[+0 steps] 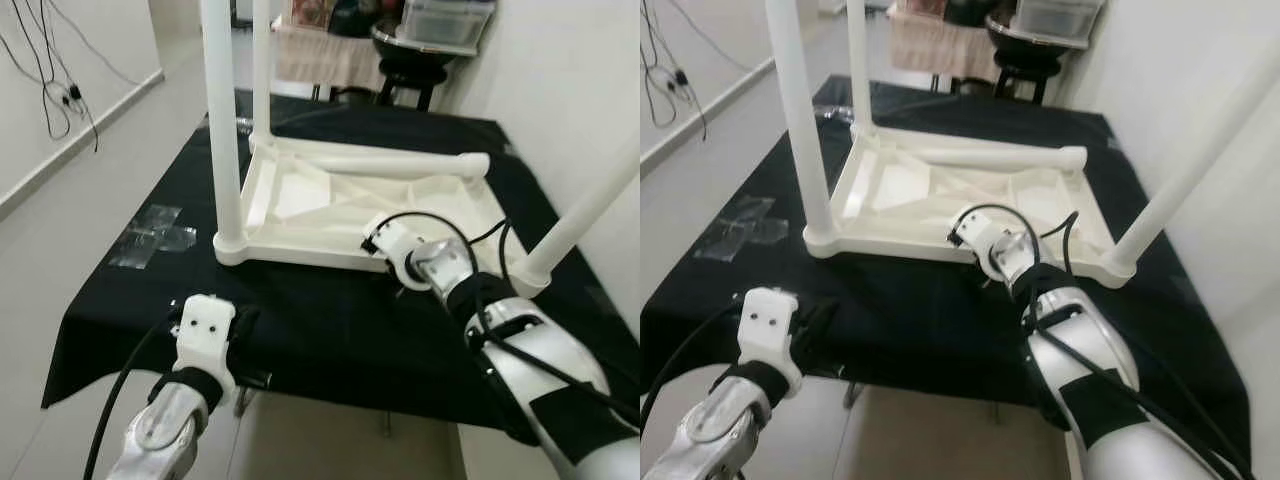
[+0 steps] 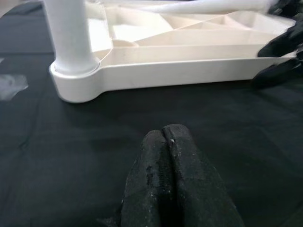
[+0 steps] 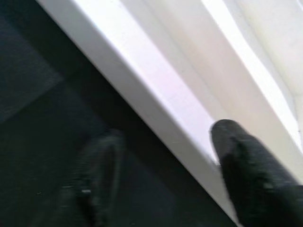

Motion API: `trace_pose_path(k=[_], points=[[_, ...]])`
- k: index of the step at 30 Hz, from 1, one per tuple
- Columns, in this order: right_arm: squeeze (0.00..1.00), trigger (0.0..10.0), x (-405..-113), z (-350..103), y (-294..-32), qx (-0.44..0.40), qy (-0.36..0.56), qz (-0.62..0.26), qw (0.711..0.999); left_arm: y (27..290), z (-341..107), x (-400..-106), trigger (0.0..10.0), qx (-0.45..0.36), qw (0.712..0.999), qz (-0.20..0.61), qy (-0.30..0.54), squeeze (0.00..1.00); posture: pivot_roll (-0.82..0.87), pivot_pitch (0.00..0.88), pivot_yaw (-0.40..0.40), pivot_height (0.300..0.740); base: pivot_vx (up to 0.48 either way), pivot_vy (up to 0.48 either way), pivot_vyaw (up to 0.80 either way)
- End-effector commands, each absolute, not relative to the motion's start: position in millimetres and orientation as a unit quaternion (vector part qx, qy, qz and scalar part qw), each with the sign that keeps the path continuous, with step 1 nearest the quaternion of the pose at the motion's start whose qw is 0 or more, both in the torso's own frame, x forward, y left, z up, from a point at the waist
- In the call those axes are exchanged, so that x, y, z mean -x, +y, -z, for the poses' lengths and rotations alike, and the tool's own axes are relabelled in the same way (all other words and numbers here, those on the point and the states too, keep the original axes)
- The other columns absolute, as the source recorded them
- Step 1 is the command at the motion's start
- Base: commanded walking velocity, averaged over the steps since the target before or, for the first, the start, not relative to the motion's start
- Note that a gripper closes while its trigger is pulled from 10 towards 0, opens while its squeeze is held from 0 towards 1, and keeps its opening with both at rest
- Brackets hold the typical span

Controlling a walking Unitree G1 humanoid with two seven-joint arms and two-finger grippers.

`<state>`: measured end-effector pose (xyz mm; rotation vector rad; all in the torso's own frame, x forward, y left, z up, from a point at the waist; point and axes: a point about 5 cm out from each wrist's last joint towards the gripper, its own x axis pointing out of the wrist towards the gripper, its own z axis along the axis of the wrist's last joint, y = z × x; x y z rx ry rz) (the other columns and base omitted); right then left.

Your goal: Building children table

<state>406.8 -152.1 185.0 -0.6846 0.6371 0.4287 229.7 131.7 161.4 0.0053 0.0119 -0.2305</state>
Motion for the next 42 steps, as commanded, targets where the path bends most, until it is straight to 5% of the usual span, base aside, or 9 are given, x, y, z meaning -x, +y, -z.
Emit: trace_pose_path(k=[1,11,18,28,34,36,38,40,42], points=[[0.0,0.0,-398,-165,-153,0.293,0.356,-0.231,0.857,129,-161,-224,10.0,0.011,0.993,0.118,0.015,0.0,0.03,0.193,-0.162,0.74,0.0,0.0,0.0],[0.0,0.0,-397,-175,-155,0.301,0.37,-0.282,0.833,128,-162,-219,10.0,0.019,0.993,0.114,0.022,0.0,0.01,0.205,-0.174,0.74,0.0,0.0,0.0],[0.0,0.0,-390,-168,-148,0.369,0.386,-0.385,0.753,127,-162,-219,10.0,0.022,0.993,0.113,0.026,0.0,0.01,0.201,-0.174,0.74,0.0,0.0,0.0],[0.0,0.0,-381,-168,-130,0.381,0.38,-0.504,0.676,128,-163,-223,10.0,0.023,0.993,0.112,0.029,0.0,0.01,0.186,-0.173,0.74,0.0,0.0,0.0],[0.0,0.0,-375,-169,-98,0.317,0.36,-0.553,0.681,129,-162,-226,10.0,0.023,0.993,0.111,0.028,0.0,0.0,0.179,-0.171,0.74,0.0,0.0,0.0],[0.0,0.0,-377,-169,-72,0.271,0.345,-0.514,0.737,129,-163,-227,10.0,0.022,0.993,0.111,0.028,0.0,0.0,0.173,-0.165,0.74,0.0,0.0,0.0],[0.0,0.0,-377,-169,-72,0.271,0.345,-0.514,0.737,129,-163,-227,10.0,0.022,0.993,0.111,0.028,0.0,0.0,0.173,-0.165,0.74,0.0,0.0,0.0],[0.0,0.0,-379,-170,-49,0.219,0.338,-0.463,0.79,130,-162,-230,10.0,0.02,0.993,0.112,0.028,0.0,0.0,0.164,-0.161,0.74,0.0,0.0,0.0],[0.0,0.0,-379,-170,-42,0.199,0.335,-0.441,0.808,130,-162,-231,10.0,0.02,0.993,0.112,0.027,0.0,0.0,0.163,-0.161,0.74,0.0,0.0,0.0]])
